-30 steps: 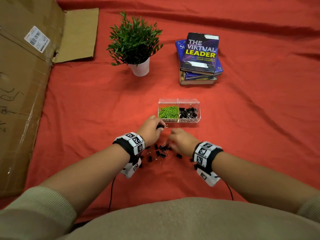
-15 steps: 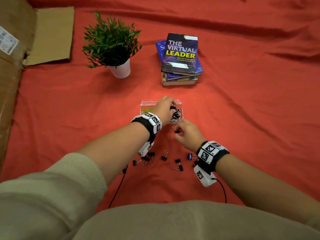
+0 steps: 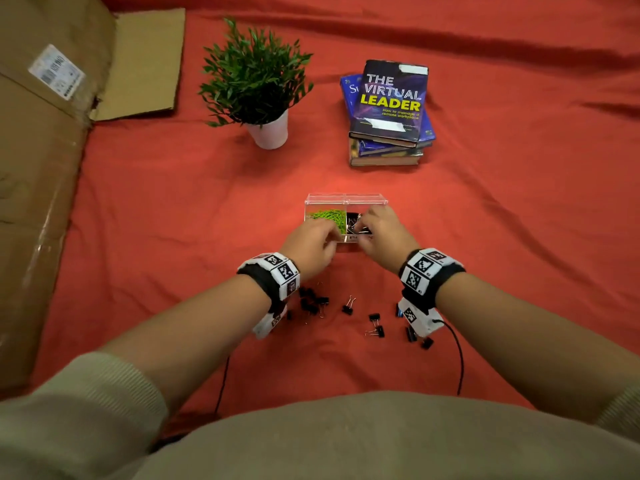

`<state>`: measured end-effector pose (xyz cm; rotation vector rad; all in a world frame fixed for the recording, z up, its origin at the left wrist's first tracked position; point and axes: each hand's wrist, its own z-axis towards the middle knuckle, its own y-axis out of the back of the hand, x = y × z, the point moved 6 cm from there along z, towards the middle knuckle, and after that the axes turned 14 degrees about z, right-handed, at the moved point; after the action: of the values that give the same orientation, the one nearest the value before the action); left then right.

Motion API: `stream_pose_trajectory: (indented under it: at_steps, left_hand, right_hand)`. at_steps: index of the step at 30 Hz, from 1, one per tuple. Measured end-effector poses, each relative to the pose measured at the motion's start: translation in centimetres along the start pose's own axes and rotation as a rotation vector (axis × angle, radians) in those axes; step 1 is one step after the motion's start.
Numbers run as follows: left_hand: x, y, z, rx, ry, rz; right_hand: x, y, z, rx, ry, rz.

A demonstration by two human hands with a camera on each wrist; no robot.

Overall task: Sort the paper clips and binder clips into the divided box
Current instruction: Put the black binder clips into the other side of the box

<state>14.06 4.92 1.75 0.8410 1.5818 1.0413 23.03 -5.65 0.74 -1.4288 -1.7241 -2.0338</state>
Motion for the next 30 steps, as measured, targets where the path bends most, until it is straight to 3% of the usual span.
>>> stream_pose_trajectory:
  at_steps: [5,8,12,16,23,30]
  left_hand:
    - [3.2,-3.4,-5.3,0.266,0.014,0.079]
    - [3.6,-4.4,-6.7,0.342,0.015,0.099]
    - [4.1,-5.1,-7.5,0.336,0.048,0.173]
    - [4.2,-5.3,-7.7,0.312,0.068,0.168]
    - [4.7,-4.8,-8.2,0.228,0.144,0.038]
    - [7.5,-2.3,-8.4,0.179,0.281,-0.109]
  right_hand:
    - [2.1,-6.5,-5.2,0.51,0.106,-0.093]
    - [1.8,-8.4,-6.9,0.627,0.119,-0.166]
    - [1.1,-8.2,-7.0,0.584,0.052,-0.211]
    - [2.4,-7.9,-6.0,0.417,0.053,-0.118]
    - [4.6,-11.2,-5.7,0.433,0.042,-0.073]
    - [3.5,-10.5,-5.5,0.356,-0.069,0.052]
